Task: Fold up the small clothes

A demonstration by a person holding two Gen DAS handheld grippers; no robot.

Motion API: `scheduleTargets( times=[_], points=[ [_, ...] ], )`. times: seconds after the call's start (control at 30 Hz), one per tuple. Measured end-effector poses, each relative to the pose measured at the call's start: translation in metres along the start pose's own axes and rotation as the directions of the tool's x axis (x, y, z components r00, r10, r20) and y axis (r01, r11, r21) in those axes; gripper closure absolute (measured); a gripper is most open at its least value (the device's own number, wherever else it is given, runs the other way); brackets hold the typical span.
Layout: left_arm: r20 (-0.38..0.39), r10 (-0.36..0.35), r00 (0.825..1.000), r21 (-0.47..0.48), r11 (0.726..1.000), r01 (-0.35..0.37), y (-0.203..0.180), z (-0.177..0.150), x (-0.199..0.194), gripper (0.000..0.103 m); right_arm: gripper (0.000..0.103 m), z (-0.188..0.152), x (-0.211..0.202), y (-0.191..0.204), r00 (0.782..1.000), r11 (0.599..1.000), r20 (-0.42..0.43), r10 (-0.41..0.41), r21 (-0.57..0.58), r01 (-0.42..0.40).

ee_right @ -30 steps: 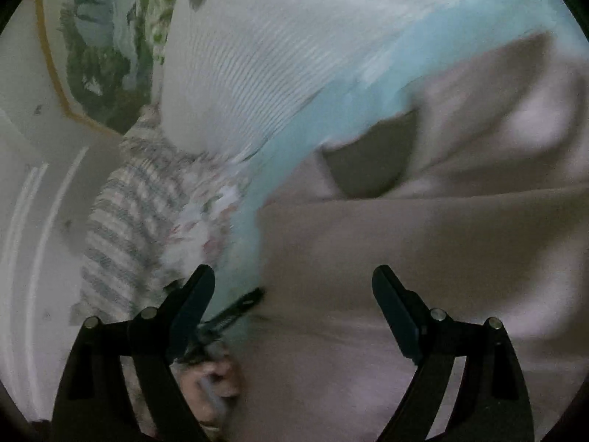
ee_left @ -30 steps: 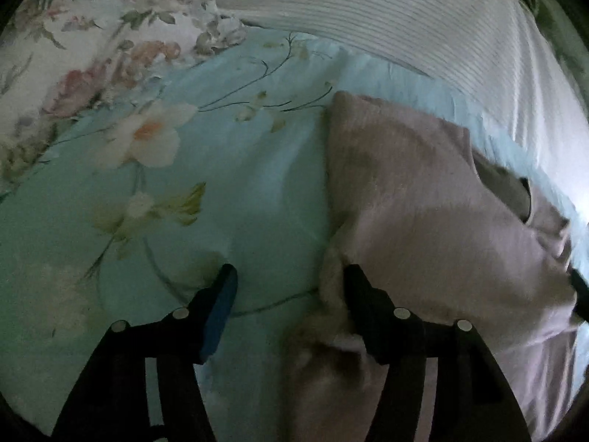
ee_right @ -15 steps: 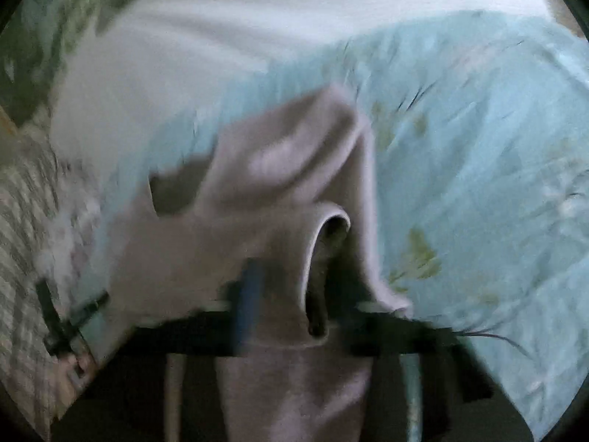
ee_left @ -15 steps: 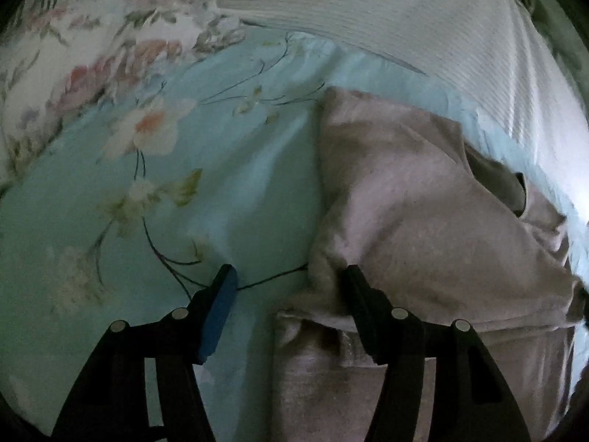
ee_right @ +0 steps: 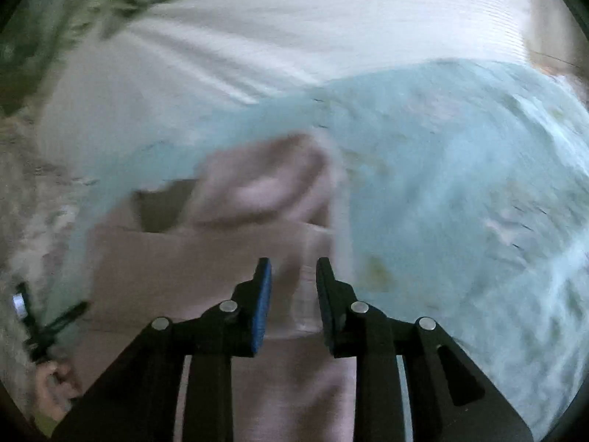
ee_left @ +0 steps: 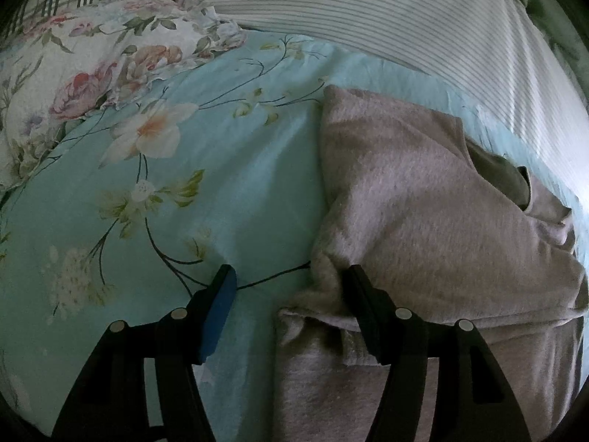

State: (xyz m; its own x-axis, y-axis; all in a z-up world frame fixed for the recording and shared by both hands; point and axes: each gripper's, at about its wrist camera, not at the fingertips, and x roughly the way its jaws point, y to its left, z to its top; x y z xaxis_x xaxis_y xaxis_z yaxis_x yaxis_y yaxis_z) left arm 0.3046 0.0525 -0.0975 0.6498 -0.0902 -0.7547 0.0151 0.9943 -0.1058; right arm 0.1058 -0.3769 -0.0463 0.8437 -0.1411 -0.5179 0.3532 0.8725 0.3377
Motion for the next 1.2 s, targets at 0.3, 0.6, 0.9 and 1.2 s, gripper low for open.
scheduleTargets(
  times=[0.3, 0.6, 0.9, 1.2],
  points=[
    [0.0, 0.006, 1.0, -0.004, 1.0, -0.006, -0.002, -0.005, -0.007, 0.038, 0.07, -0.01, 0.053, 0.002, 0.987, 1.0, -0.162, -0.005, -0.016, 0.003],
    [-0.011, -0.086, 0.996, -0.011, 0.996, 0.086, 0.013, -0.047, -0.062, 0.038, 0.044, -0.057, -0.037, -0.015, 0.988, 0.995, -0.118, 0.098, 0.022, -0.096],
    [-0.109, -0.26, 0.959, -0.009, 0.965, 0.261, 0.049, -0.141, -0.128, 0.03, 0.038, -0.134, -0.094, -0.024, 0.958, 0.972, -0.171, 0.232, 0.006, -0.234],
    [-0.186, -0.458, 0.869, 0.005, 0.884, 0.467, 0.056, -0.221, -0.171, 0.03, 0.038, -0.198, -0.142, -0.058, 0.903, 0.941, -0.274, 0.332, 0.025, -0.338]
  ],
)
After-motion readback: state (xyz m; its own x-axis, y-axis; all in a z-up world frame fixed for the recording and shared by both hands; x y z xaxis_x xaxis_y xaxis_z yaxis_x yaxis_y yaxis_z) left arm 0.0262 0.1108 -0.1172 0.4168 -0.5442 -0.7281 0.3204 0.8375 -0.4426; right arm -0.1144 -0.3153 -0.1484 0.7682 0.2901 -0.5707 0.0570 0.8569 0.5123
